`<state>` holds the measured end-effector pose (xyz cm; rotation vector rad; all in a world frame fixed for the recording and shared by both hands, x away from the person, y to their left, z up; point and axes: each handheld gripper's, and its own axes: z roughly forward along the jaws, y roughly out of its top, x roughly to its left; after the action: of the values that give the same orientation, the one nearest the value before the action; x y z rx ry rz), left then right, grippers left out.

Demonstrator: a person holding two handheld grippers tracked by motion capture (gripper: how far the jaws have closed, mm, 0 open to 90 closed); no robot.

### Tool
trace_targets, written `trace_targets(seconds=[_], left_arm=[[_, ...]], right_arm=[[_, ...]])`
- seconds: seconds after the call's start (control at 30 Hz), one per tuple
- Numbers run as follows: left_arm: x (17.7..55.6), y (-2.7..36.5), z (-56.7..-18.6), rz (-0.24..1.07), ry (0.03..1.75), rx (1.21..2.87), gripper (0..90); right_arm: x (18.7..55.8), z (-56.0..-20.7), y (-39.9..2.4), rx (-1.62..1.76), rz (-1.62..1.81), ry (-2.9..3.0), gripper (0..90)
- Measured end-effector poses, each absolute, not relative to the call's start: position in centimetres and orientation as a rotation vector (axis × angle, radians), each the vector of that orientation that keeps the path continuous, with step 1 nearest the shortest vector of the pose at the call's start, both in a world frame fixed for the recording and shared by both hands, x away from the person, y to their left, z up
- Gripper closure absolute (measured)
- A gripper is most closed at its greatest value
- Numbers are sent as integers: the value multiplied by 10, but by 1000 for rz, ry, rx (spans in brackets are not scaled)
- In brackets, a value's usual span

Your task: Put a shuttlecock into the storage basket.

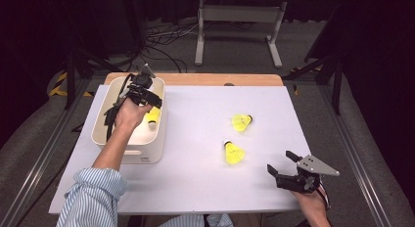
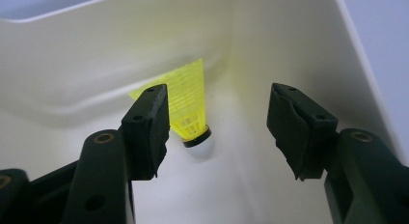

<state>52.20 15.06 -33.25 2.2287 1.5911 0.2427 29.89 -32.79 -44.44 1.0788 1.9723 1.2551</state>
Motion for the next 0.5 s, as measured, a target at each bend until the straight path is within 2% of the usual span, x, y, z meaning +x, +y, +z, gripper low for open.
trace_targets(seconds=[0.2,0.5], left_arm=[[517,151,-328,252,1583,2219,371],[510,154,-320,272,1567,2189,368]], right_arm=[[299,-445,-328,1079,1254,1975,137],[299,-445,-327,1078,1256,1975,137]])
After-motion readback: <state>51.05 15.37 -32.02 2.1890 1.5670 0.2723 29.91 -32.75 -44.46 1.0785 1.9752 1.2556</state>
